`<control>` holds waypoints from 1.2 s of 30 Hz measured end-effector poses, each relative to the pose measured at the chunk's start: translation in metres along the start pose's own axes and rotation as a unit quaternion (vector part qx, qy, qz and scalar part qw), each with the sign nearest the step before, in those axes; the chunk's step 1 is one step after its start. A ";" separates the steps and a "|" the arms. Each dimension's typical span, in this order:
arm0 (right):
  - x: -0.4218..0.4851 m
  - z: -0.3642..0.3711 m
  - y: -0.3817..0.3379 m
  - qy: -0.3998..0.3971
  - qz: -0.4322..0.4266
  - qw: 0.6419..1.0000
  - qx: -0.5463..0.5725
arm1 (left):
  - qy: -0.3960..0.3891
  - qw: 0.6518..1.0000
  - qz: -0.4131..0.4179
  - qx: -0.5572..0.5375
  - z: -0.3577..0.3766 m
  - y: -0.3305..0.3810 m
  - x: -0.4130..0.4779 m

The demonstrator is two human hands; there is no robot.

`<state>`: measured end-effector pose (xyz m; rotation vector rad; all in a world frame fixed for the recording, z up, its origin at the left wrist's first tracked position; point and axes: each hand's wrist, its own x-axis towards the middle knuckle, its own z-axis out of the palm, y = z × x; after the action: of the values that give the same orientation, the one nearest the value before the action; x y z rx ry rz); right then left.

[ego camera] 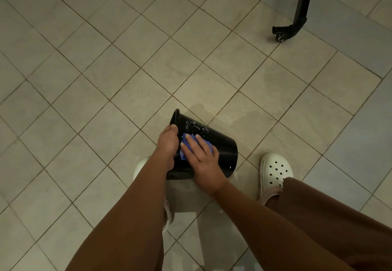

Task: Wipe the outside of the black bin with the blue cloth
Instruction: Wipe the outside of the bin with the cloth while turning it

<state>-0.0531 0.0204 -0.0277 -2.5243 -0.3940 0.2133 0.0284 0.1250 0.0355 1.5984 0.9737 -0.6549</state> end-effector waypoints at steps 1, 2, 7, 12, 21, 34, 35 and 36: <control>0.008 -0.003 -0.002 -0.001 -0.005 1.000 0.009 | -0.009 1.000 -0.008 -0.007 0.000 0.001 -0.001; 0.016 -0.006 -0.002 -0.001 -0.004 1.000 0.015 | -0.013 1.000 -0.018 -0.018 0.000 0.002 -0.002; 0.018 -0.014 0.006 -0.012 0.122 0.991 0.050 | -0.001 0.999 -0.041 -0.030 0.002 0.006 -0.005; 0.002 -0.005 -0.013 0.037 0.094 0.990 0.096 | 0.014 0.997 -0.065 -0.044 0.002 0.006 0.001; 0.032 -0.015 0.011 0.013 0.107 0.993 0.055 | -0.003 0.996 -0.056 -0.062 0.007 0.004 -0.005; 0.037 -0.023 0.008 -0.013 0.122 0.991 0.061 | -0.045 0.999 -0.013 -0.027 0.011 -0.003 -0.005; 0.034 -0.023 0.009 -0.006 0.141 0.988 0.060 | -0.046 0.999 -0.014 -0.022 0.010 -0.004 -0.005; 0.030 -0.022 0.008 0.000 0.152 0.987 0.059 | -0.046 0.999 -0.015 -0.016 0.010 -0.004 -0.003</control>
<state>-0.0176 0.0127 -0.0159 -2.4564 0.0081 0.3441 0.0239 0.1151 0.0333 1.5158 0.9373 -0.7235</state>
